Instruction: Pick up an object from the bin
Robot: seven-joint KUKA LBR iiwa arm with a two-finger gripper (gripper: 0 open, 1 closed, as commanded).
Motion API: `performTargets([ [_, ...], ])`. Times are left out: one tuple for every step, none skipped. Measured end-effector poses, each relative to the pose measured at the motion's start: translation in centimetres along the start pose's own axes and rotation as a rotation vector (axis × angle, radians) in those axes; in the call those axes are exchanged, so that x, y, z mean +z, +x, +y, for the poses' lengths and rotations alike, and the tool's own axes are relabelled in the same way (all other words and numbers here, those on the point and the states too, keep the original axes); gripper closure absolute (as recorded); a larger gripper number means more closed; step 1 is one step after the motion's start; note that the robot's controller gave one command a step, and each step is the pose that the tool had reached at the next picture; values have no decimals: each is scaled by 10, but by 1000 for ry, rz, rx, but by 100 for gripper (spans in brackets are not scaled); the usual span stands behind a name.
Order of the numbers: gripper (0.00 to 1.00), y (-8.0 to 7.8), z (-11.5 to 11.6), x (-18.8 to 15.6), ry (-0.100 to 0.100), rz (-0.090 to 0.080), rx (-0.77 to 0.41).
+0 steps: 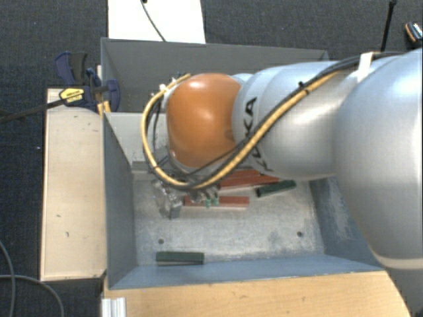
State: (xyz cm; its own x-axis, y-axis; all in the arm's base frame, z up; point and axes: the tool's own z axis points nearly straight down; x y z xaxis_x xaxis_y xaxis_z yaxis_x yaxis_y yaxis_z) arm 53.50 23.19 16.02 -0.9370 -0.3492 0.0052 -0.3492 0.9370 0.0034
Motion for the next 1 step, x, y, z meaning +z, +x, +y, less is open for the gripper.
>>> performTargets([
  [100, 41, 4, 20, 3, -4, -223],
])
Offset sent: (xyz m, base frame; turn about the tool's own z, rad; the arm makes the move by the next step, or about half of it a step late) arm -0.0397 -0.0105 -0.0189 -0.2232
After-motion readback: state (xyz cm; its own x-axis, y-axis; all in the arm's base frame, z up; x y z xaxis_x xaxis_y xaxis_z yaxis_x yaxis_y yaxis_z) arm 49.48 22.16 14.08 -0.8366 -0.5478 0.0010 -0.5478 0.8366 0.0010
